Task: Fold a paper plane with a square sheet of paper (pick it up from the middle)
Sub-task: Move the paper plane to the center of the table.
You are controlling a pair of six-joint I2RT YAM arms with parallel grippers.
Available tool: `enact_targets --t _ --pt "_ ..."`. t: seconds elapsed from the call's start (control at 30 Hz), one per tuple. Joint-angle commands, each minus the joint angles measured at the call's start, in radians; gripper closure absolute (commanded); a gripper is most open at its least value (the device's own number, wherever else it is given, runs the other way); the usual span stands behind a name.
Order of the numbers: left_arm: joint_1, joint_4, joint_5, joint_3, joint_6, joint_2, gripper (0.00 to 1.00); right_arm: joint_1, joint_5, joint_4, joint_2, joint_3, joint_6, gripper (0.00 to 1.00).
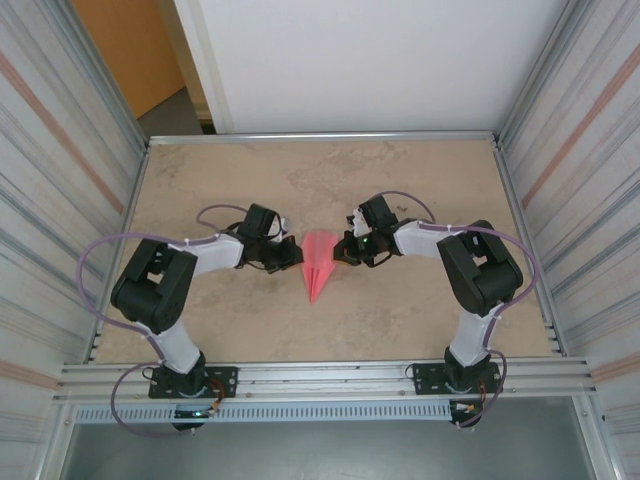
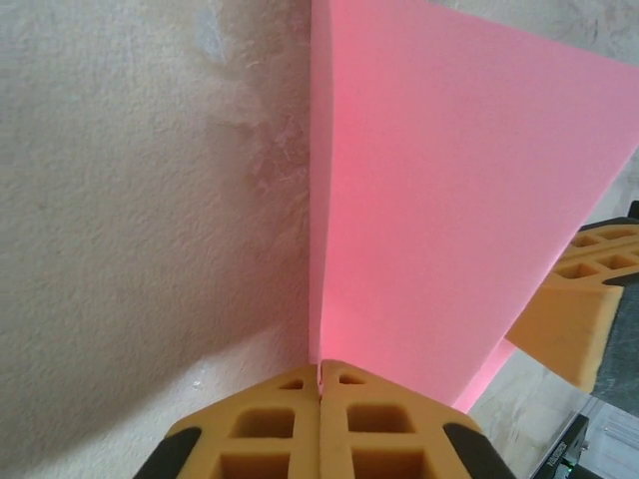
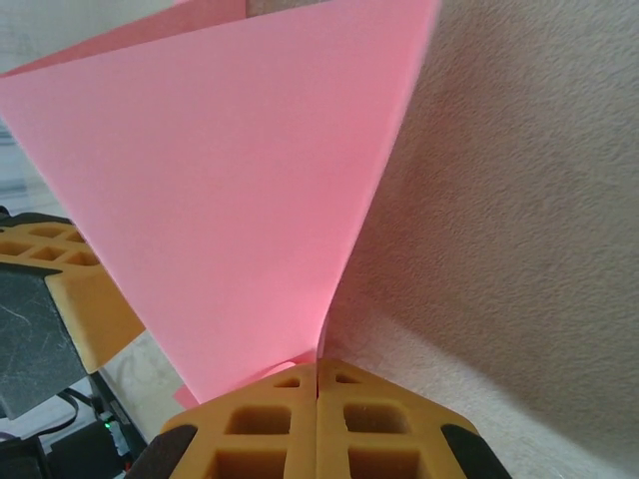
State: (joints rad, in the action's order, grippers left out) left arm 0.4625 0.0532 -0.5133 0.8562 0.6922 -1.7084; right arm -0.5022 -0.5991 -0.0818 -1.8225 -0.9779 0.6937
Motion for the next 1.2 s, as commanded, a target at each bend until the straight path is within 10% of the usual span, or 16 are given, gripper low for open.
enact_targets --t 0.0,0.77,1.17 --pt "-0.032 0.040 0.044 -0.001 -0.024 0.081 1.00 0.028 0.005 0.016 0.045 0.001 -0.033 1.00" --pt "-0.058 0.117 0.079 -0.005 -0.028 0.025 0.95 0.040 -0.050 0.086 -0.084 -0.030 -0.022 1.00" --pt "-0.053 0.218 0.154 0.002 -0.026 0.195 0.67 0.031 -0.067 0.077 -0.078 -0.044 -0.028 1.00"
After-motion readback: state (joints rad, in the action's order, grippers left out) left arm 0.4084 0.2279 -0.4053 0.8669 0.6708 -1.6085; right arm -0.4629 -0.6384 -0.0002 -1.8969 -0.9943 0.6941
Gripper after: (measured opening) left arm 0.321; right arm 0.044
